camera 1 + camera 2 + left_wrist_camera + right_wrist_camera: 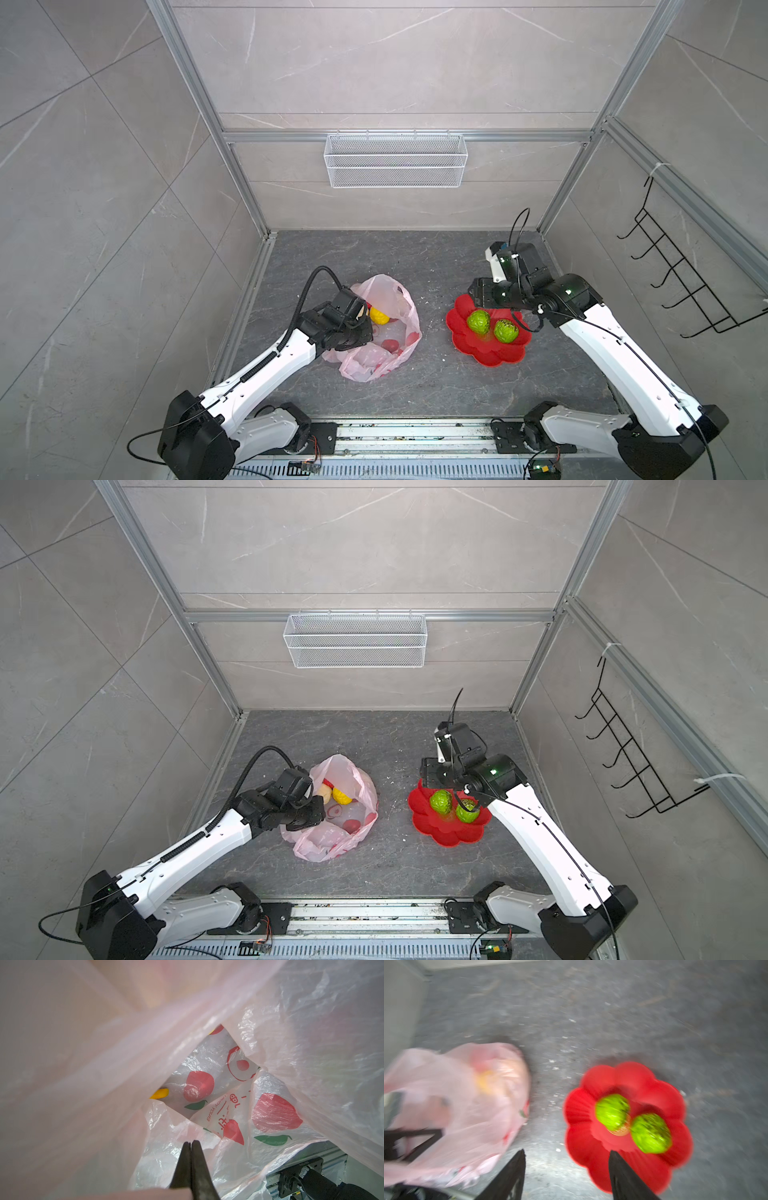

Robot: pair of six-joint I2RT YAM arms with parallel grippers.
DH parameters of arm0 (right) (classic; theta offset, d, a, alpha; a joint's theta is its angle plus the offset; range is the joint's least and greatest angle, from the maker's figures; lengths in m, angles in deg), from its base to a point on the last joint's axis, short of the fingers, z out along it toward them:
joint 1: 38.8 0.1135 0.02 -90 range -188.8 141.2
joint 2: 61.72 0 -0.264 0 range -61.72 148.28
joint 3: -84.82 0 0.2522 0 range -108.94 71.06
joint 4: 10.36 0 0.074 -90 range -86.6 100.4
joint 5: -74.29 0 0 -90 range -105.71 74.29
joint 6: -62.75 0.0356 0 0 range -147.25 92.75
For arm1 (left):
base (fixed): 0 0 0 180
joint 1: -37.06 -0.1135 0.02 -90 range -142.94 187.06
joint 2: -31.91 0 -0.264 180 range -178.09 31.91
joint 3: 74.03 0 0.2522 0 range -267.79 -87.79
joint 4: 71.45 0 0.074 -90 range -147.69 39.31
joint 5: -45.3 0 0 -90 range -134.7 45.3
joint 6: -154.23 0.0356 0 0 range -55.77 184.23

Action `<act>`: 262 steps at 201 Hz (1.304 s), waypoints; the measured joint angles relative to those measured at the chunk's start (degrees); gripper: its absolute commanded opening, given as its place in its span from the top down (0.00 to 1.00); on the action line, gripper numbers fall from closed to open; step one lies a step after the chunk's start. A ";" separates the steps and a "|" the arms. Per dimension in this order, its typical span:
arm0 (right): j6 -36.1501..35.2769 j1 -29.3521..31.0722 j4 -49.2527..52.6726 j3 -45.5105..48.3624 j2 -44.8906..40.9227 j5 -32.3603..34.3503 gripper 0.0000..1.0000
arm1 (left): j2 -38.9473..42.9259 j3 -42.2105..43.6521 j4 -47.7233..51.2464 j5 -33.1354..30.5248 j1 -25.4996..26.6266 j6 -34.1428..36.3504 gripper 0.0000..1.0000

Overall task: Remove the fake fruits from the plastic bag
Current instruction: 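Move the open right gripper back into the pink bag's mouth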

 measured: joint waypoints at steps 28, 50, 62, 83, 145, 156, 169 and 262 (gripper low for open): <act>0.46 9.70 -3.34 -2.51 1.70 -0.44 0.38 | 0.68 0.02 0.22 -0.22 0.00 -0.28 1.00; 0.50 17.53 -5.33 -5.92 5.16 0.09 0.44 | 1.20 0.11 0.44 -0.72 0.00 -0.61 1.00; 0.46 21.33 -6.21 -8.07 7.50 0.52 0.46 | 1.42 0.26 0.59 -1.18 0.00 -0.70 1.00; 0.44 26.53 -8.26 -10.73 11.17 0.76 0.49 | 1.92 0.68 0.85 -1.53 0.00 -0.87 1.00; 1.64 31.41 -12.55 -15.26 23.15 -1.44 0.53 | 5.09 2.36 1.86 -2.47 0.00 -1.55 1.00; 2.12 31.41 -12.90 -15.41 25.79 -1.62 0.54 | 5.75 2.73 2.21 -2.71 0.00 -1.81 1.00; 2.93 31.41 -12.94 -15.41 28.61 -1.60 0.55 | 6.45 3.04 2.40 -2.95 0.00 -1.99 1.00; 9.99 28.52 -12.46 -16.11 39.06 1.29 0.57 | 8.79 5.18 3.41 -3.56 -0.04 -3.28 1.00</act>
